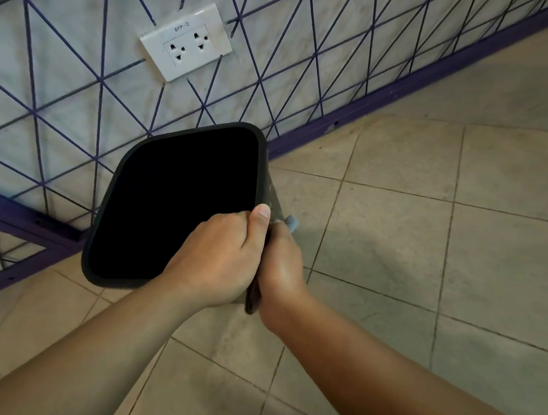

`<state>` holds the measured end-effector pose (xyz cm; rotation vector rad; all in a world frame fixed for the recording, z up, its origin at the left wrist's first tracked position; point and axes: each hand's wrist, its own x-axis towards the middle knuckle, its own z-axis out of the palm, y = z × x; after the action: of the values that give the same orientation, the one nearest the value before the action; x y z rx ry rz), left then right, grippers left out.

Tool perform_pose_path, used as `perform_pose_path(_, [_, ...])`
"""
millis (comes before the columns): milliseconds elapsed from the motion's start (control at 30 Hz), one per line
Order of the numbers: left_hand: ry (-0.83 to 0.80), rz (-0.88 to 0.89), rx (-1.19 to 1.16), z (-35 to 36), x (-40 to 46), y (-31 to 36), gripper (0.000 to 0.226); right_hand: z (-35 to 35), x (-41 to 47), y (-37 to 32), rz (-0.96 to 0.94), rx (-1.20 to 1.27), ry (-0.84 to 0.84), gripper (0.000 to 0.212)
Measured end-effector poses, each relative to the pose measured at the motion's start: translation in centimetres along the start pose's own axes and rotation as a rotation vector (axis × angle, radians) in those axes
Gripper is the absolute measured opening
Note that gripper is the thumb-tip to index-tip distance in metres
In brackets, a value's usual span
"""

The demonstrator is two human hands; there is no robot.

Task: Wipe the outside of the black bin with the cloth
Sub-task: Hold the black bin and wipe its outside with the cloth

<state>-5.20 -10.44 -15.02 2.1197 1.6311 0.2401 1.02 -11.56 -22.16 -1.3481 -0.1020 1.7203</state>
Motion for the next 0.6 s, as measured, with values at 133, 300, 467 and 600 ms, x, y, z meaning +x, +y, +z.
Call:
perform_pose_path(133, [0.026,0.001,-0.017,0.1,0.2,0.0,0.053,0.0,-0.8,0.3,-0.097,0.001,0.013,0.055])
perform_pose_path(300, [0.001,-0.009,-0.057,0.0,0.2,-0.1,0.052,0.3,-1.2,0.3,-0.137,-0.059,-0.032,0.065])
perform_pose_path(467, [0.04,-0.003,-0.02,-0.1,0.5,0.1,0.054,-0.2,-0.2,0.4,-0.224,-0.041,0.002,0.055])
perform_pose_path(600, [0.016,-0.002,-0.058,0.0,0.4,-0.1,0.054,0.2,-1.1,1.1,-0.247,-0.104,-0.011,0.068])
